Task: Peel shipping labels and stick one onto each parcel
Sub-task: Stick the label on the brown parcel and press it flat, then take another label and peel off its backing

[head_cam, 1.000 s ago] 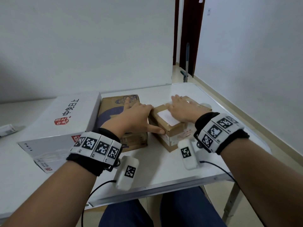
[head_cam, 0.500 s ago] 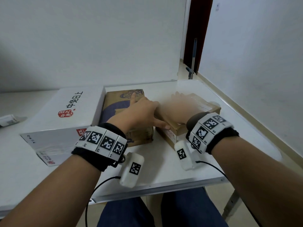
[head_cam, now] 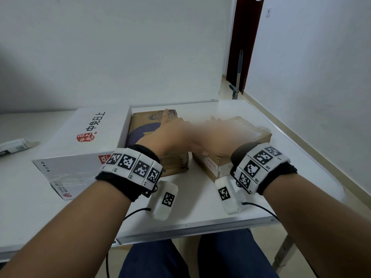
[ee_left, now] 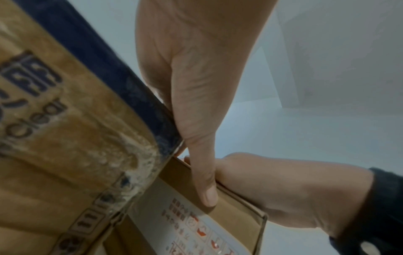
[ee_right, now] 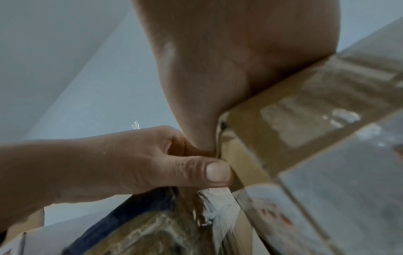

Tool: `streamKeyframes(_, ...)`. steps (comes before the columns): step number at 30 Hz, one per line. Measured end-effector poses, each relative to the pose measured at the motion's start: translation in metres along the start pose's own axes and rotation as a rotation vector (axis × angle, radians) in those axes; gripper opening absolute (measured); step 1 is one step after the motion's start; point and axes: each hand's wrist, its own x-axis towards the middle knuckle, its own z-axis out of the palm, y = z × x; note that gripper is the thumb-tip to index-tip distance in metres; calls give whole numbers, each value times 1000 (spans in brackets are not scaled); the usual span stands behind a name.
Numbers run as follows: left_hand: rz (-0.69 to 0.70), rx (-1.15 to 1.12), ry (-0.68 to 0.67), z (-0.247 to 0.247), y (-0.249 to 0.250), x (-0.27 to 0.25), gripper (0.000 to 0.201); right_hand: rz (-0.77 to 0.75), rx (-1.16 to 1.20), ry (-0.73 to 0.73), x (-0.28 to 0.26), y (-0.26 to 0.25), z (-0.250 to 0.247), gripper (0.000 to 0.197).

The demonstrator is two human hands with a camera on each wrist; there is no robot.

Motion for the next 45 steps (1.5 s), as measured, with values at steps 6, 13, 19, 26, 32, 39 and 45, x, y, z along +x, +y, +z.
streamKeyframes(6,-1,62,-8,0,3,-4,79,-9,-1,-18,-8,5,0,65)
streamKeyframes(13,-13,46,9,-3,3,-5,71,-25,0,-32,-26,17,-4,68)
streamKeyframes(19,-28,12,29,-8,7,-6,52,-1,24,27,-34,42,-2,67)
streamKeyframes(26,-20,-21,-13,-12,9,-4,50,36,48,61,-37,65,-2,64)
streamKeyframes(32,-124,-46,38,-23,7,14,44,-46,136,49,-34,47,-3,64)
streamKeyframes(39,-145,-200,103,-38,13,39,36,78,556,413,0,103,-44,37)
streamKeyframes(45,-101,-267,112,-51,25,61,32,303,392,273,27,161,-46,20)
